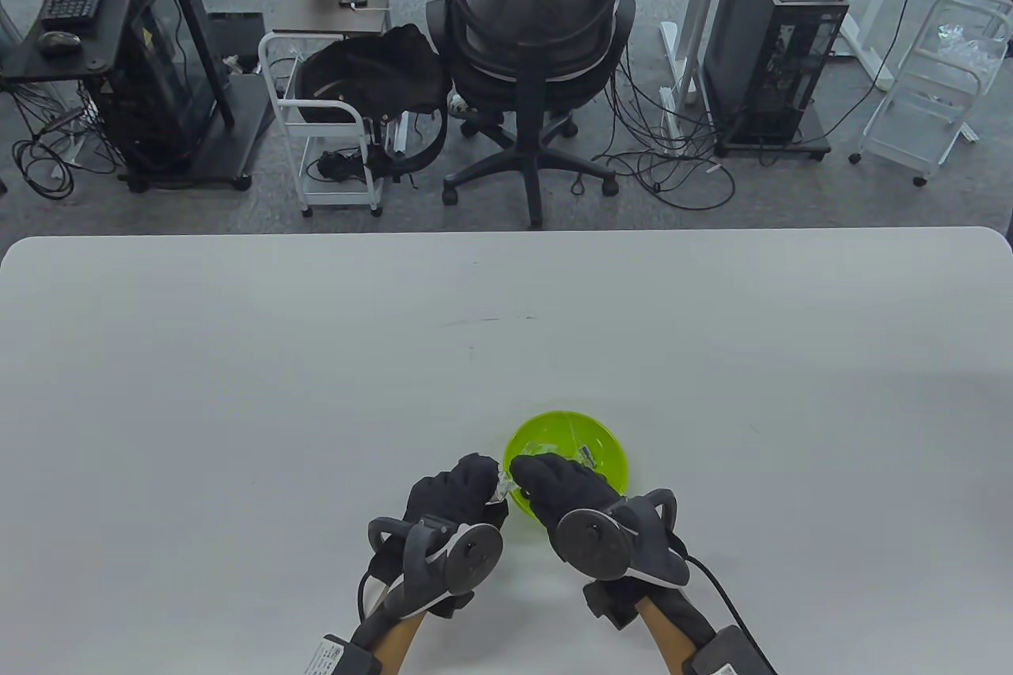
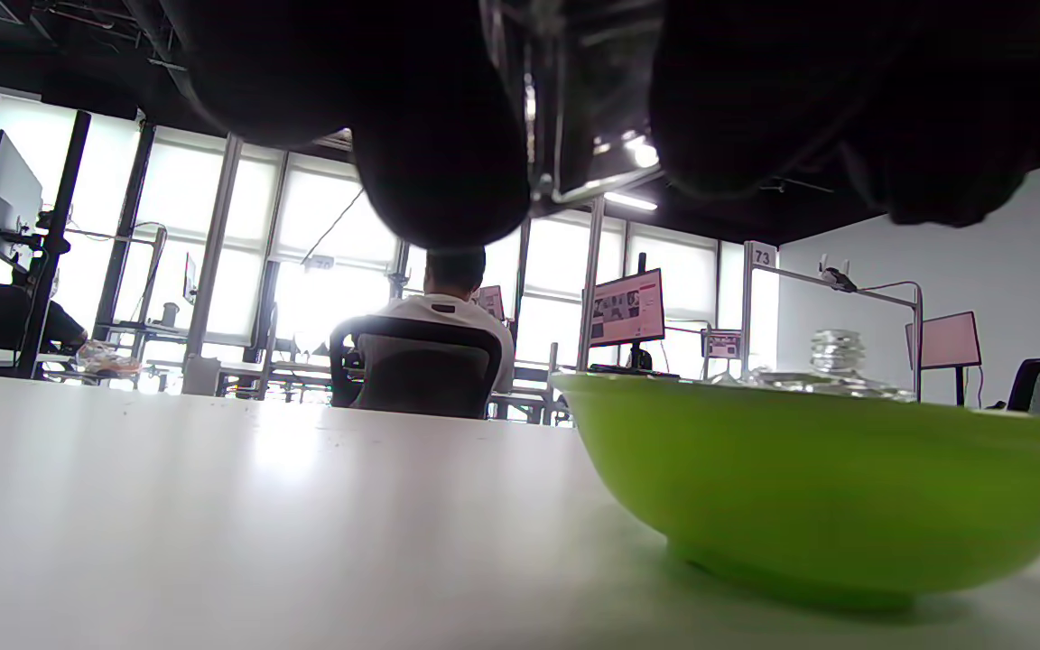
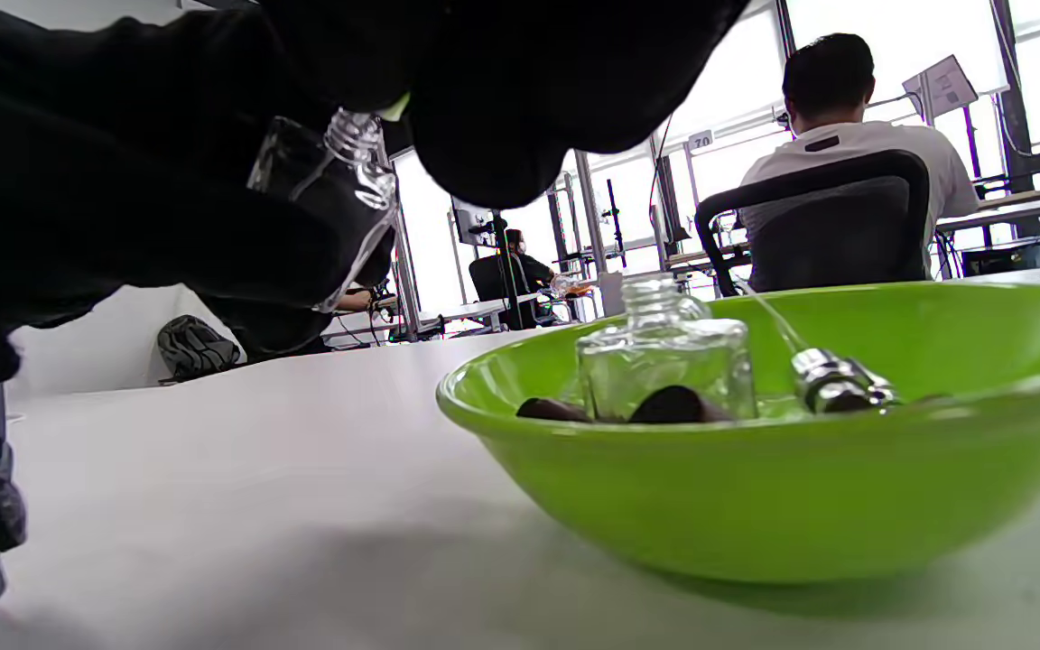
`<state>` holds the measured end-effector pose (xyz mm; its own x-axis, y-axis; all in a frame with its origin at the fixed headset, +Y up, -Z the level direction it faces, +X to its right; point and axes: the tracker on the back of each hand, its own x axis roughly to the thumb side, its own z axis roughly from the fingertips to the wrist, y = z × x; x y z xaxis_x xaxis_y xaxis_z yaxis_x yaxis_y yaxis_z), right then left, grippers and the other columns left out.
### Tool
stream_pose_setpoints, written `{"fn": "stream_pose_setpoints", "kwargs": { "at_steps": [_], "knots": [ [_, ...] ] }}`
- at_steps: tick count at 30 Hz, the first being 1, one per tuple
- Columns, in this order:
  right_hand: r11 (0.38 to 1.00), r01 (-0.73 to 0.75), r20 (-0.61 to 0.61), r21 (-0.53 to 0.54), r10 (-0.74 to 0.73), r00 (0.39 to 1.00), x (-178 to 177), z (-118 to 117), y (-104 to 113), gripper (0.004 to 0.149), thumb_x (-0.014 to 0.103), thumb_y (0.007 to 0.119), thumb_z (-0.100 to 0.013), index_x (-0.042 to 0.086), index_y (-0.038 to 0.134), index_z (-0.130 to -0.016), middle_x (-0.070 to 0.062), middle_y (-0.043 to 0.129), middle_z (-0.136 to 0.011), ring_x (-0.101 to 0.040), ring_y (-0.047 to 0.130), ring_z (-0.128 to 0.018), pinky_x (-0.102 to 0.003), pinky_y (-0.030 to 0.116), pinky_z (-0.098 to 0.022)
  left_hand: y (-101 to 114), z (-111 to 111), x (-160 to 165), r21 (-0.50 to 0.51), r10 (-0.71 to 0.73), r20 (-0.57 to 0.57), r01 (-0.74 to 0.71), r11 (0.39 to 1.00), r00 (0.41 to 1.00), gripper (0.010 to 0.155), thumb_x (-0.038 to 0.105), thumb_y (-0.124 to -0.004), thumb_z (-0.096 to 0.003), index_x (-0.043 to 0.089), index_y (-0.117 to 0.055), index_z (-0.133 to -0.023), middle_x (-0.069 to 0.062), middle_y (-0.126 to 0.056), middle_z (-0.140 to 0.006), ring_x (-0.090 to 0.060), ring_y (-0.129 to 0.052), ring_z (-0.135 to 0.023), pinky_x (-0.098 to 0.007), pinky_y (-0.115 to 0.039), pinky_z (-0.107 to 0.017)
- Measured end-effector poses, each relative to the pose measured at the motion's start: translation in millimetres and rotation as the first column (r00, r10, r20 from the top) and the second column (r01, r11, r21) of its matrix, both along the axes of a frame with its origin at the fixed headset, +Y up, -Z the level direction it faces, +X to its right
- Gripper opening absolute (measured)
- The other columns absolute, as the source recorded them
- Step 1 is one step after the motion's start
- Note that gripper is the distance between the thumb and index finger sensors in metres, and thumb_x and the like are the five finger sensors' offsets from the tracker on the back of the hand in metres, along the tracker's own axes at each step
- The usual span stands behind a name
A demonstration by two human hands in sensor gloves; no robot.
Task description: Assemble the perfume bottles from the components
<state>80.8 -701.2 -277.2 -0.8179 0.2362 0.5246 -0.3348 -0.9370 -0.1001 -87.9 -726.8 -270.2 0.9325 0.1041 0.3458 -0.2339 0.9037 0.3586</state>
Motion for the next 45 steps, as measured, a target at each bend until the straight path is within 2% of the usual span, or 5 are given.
{"fn": "stream_pose_setpoints", "kwargs": {
  "at_steps": [17, 22, 29, 36, 45],
  "knots": [
    [0.962, 0.206, 0.025, -0.181, -0.204, 0.979, 13.5, -16.6, -9.5, 0.055, 0.049, 0.051, -0.062, 0.009, 0.063, -0.097, 0.004, 0.088, -0.058, -0.002, 0.087, -0.034, -0.030, 0.083, -0.046, 6.4, 10.9, 6.4, 0.072, 0.017, 0.107, -0.025, 0.997, 0.994, 0.054, 0.045, -0.083, -0.0473, 0.025, -0.061, -0.093, -0.005, -0.088, -0.091, -0.018, -0.102, -0.059, -0.035, -0.083, -0.057],
    [0.945, 0.285, 0.115, -0.157, -0.269, 0.956, 14.0, -16.0, -16.1, 0.048, 0.049, 0.053, -0.064, 0.025, 0.053, -0.106, -0.005, 0.077, -0.092, -0.009, 0.088, -0.065, -0.038, 0.078, -0.064, 6.6, 9.5, 9.5, 0.075, 0.003, 0.099, -0.011, 0.997, 0.995, 0.056, 0.044, -0.082, -0.0474, 0.022, -0.061, -0.094, -0.006, -0.088, -0.089, -0.019, -0.101, -0.056, -0.035, -0.082, -0.056],
    [0.919, 0.349, 0.151, -0.184, -0.324, 0.934, 18.8, -19.3, -16.0, 0.045, 0.052, 0.050, -0.062, 0.024, 0.063, -0.095, 0.001, 0.088, -0.061, 0.000, 0.088, -0.037, -0.029, 0.084, -0.048, 7.1, 11.3, 14.2, 0.087, -0.016, 0.113, 0.007, 0.996, 0.994, 0.055, 0.044, -0.081, -0.0473, 0.022, -0.060, -0.094, -0.005, -0.087, -0.090, -0.018, -0.101, -0.057, -0.034, -0.082, -0.056],
    [0.849, 0.333, -0.030, -0.411, -0.378, 0.925, 20.4, -21.9, -13.3, 0.055, 0.032, 0.064, -0.063, 0.013, 0.047, -0.111, -0.013, 0.081, -0.089, -0.012, 0.093, -0.067, -0.041, 0.081, -0.065, 8.7, 6.6, 1.9, 0.059, 0.036, 0.087, -0.041, 0.997, 0.996, 0.055, 0.044, -0.081, -0.0471, 0.022, -0.060, -0.093, -0.005, -0.087, -0.090, -0.019, -0.101, -0.057, -0.035, -0.082, -0.056],
    [0.955, 0.255, 0.120, -0.148, -0.239, 0.964, 12.2, -12.9, -10.7, 0.057, 0.055, 0.052, -0.062, 0.011, 0.069, -0.094, 0.003, 0.089, -0.062, -0.006, 0.092, -0.040, -0.035, 0.083, -0.049, 14.1, 11.5, 5.5, 0.095, 0.024, 0.100, -0.033, 0.995, 0.995, 0.055, 0.044, -0.081, -0.0477, 0.021, -0.060, -0.093, -0.006, -0.087, -0.089, -0.019, -0.101, -0.056, -0.034, -0.082, -0.055]
  ]
}}
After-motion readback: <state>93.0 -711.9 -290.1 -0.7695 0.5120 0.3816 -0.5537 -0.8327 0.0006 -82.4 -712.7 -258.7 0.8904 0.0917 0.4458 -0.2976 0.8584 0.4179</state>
